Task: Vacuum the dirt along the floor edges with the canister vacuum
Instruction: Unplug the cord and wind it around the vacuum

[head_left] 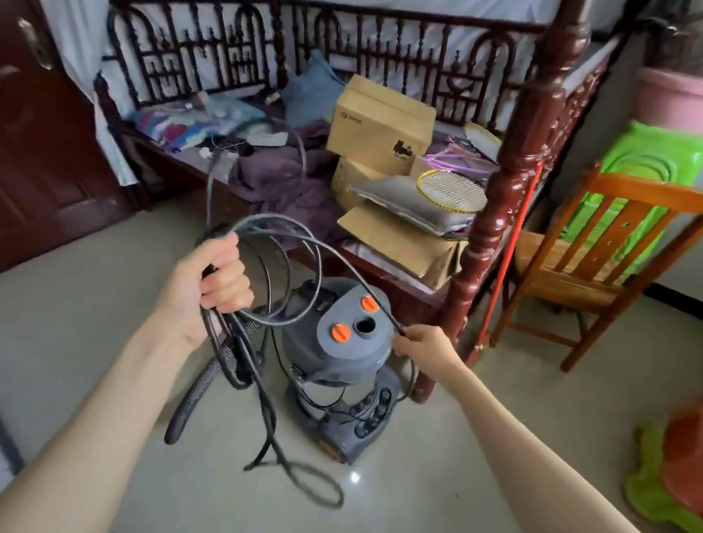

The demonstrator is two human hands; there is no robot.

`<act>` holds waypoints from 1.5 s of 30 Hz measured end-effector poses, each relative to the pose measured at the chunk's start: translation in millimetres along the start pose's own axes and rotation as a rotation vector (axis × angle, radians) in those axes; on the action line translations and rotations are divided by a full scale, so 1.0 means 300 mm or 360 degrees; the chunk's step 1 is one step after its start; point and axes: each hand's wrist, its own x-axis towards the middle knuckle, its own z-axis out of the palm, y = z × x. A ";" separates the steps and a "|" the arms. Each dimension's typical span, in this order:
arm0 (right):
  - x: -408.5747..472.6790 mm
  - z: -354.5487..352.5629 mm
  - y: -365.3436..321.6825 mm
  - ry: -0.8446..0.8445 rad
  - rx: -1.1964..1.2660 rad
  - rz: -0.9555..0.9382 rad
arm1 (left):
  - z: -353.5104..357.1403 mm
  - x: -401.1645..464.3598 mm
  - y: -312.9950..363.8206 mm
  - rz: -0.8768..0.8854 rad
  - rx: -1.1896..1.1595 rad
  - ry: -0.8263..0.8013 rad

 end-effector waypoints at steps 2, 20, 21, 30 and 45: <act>0.055 0.092 0.000 -0.0122 -0.0123 0.0104 | -0.072 0.030 0.097 0.0143 -0.0114 -0.0002; 0.279 0.306 -0.782 -0.1069 -0.0426 -0.0222 | -0.455 0.385 0.120 -0.0138 0.1430 0.0088; 0.306 0.299 -0.807 -0.1050 -0.0383 -0.0273 | -0.457 0.397 0.117 -0.0177 0.1457 0.0043; 0.678 0.174 -0.764 -0.0953 0.0185 -0.0222 | -0.561 0.580 0.157 -0.0498 0.0610 -0.0188; 0.904 0.363 -0.459 -0.0420 0.0459 0.0591 | -0.578 1.026 0.355 -0.0337 -0.0086 -0.0302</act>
